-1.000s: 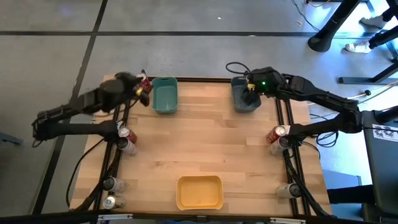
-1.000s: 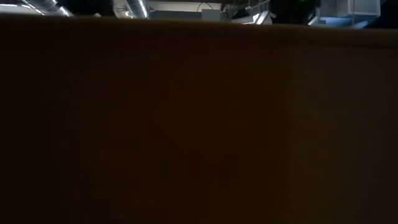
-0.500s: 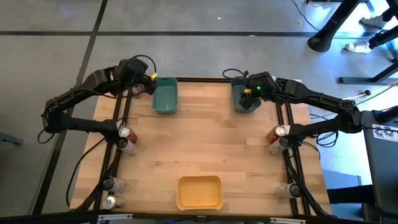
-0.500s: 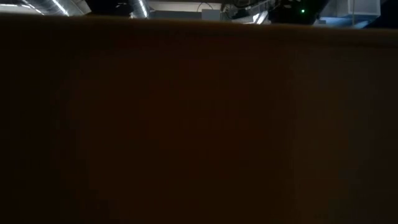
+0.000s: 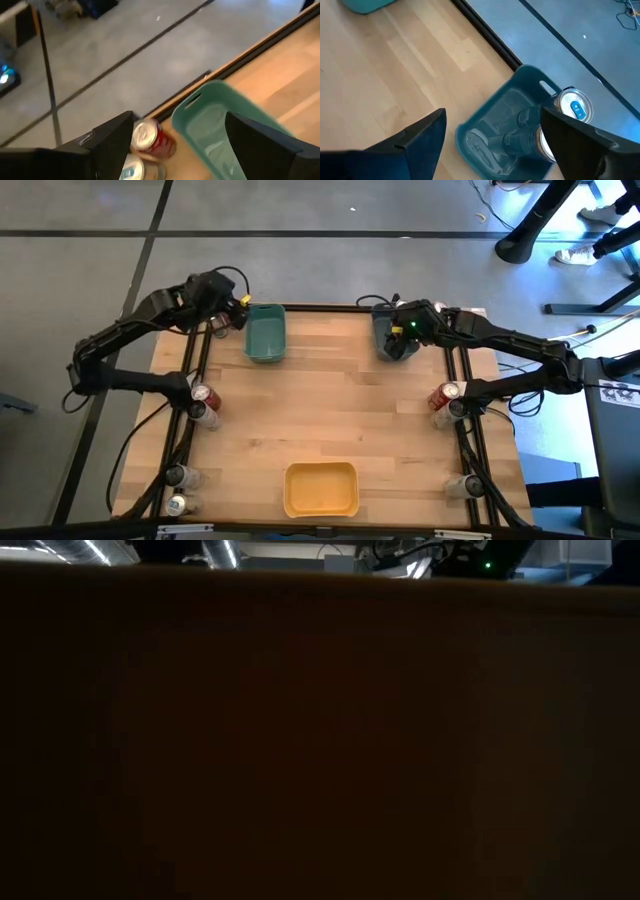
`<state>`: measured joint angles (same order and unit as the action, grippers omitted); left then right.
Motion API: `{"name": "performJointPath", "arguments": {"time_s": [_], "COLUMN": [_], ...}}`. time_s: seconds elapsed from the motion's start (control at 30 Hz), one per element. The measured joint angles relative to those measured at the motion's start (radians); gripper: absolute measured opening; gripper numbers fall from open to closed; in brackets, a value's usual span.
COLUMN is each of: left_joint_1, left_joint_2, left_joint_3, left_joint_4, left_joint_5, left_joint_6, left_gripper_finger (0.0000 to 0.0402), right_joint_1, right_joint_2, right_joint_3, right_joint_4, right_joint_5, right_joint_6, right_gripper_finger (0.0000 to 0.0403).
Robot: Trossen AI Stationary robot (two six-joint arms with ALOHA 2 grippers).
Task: Sort soda cans
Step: Put the top blue soda can into the blue bin
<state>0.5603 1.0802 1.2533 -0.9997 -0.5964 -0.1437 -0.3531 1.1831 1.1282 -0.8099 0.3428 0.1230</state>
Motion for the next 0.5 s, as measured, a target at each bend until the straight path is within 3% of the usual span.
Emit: {"name": "performJointPath", "arguments": {"time_s": [0.5], "left_joint_1": [-0.012], "left_joint_2": [0.159], "left_joint_3": [0.000], "left_joint_4": [-0.177], "left_joint_5": [0.001], "left_joint_6": [0.002], "left_gripper_finger": [0.0306], "right_joint_1": [0.000], "right_joint_2": [0.000], "right_joint_3": [0.000], "right_joint_4": [0.002], "right_joint_5": [-0.022], "right_joint_6": [0.003], "right_gripper_finger": [0.0321]}}
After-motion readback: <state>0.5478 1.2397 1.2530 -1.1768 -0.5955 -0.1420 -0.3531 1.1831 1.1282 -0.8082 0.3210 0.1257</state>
